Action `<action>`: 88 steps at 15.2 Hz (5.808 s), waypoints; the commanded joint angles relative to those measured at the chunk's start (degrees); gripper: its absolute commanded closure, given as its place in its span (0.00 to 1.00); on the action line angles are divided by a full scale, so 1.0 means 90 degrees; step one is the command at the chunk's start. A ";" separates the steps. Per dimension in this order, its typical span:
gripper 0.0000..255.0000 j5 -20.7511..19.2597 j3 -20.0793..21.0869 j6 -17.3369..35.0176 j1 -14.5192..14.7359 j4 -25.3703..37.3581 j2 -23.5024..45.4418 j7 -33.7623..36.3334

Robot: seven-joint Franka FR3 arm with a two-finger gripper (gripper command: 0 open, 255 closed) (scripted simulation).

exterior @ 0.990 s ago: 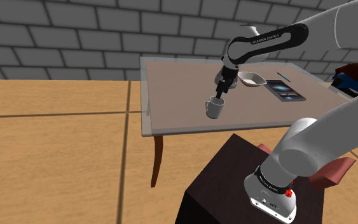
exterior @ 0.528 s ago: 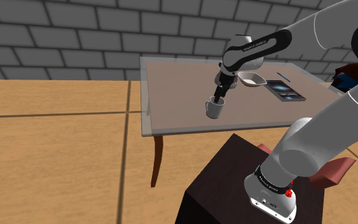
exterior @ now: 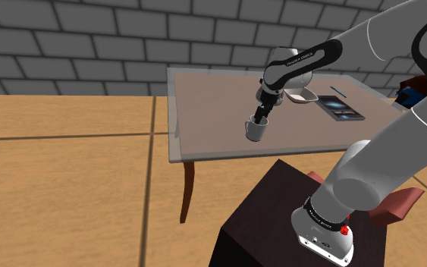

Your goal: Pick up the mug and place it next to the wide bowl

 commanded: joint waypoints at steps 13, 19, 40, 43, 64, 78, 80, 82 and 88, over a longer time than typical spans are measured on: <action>1.00 -0.0028 0.0013 -0.0094 -0.0008 0.0037 -0.0062 0.0026; 1.00 -0.0154 0.0096 -0.0666 -0.0044 0.0292 -0.0401 0.0154; 1.00 -0.0278 0.0357 -0.2575 -0.0066 0.1555 -0.1080 0.0381; 1.00 -0.0273 0.0387 -0.2836 -0.0060 0.1780 -0.1117 0.0395; 1.00 0.0455 -0.1950 -0.3270 -0.0961 0.4264 0.1221 -0.3211; 1.00 0.1846 -0.2317 -0.3365 -0.2155 0.5677 0.3227 -0.4962; 1.00 0.1868 -0.2305 -0.3203 -0.2145 0.5526 0.3247 -0.4981; 1.00 0.1895 -0.2291 -0.3043 -0.2139 0.5383 0.3274 -0.5003; 1.00 0.2007 -0.2239 -0.2581 -0.2142 0.4998 0.3393 -0.5087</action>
